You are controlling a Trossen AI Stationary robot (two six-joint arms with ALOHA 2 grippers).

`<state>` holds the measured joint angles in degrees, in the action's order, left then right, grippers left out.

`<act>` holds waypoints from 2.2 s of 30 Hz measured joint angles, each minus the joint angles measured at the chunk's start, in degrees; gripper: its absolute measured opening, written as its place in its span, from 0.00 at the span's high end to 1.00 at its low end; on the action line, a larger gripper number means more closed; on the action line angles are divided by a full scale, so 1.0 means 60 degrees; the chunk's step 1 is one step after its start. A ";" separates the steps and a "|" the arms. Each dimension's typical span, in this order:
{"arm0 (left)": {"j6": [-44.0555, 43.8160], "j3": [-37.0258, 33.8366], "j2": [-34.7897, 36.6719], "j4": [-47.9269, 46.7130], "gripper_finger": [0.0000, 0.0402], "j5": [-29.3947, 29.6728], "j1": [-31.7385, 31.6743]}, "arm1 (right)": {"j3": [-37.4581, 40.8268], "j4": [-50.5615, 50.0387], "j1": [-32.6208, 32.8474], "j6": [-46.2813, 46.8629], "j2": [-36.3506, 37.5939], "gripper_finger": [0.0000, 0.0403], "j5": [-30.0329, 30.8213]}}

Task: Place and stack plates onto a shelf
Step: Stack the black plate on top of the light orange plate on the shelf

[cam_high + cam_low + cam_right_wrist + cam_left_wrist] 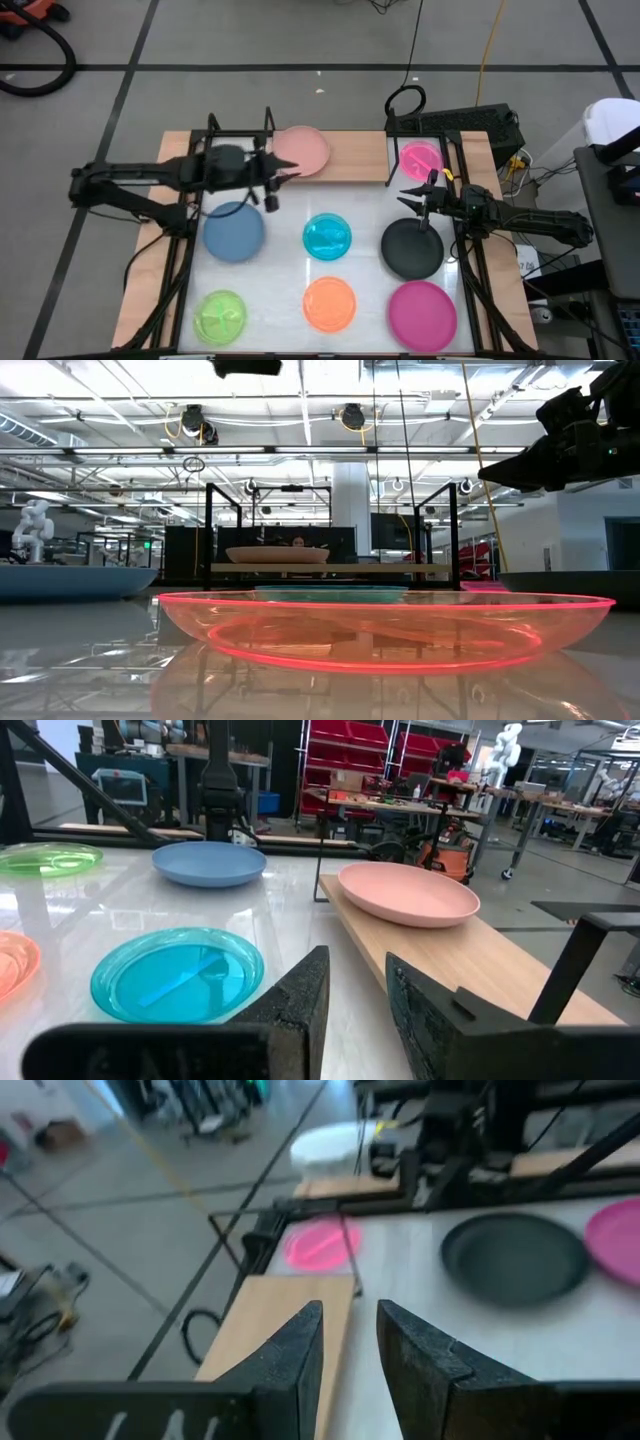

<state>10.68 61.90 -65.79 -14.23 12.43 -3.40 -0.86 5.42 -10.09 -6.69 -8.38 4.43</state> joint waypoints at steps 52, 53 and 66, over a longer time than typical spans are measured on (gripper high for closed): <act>-0.1399 -0.3565 0.1714 0.4235 0.74 0.0014 0.0688 | -0.2416 -0.1109 0.0005 0.2274 -0.1442 0.79 -0.1257; -0.1380 -0.3565 0.1714 0.4235 0.74 0.0014 0.0688 | -0.2830 -0.1704 0.0005 0.2335 -0.1870 0.79 -0.1263; -0.1326 -0.3565 0.1714 0.4182 0.74 0.0014 0.0688 | -0.4634 -0.5169 0.0012 0.2552 -0.7405 0.77 -0.3053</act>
<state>2.72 40.51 -55.51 10.86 12.51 0.73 -28.67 -25.60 -10.02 8.62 -52.81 -13.89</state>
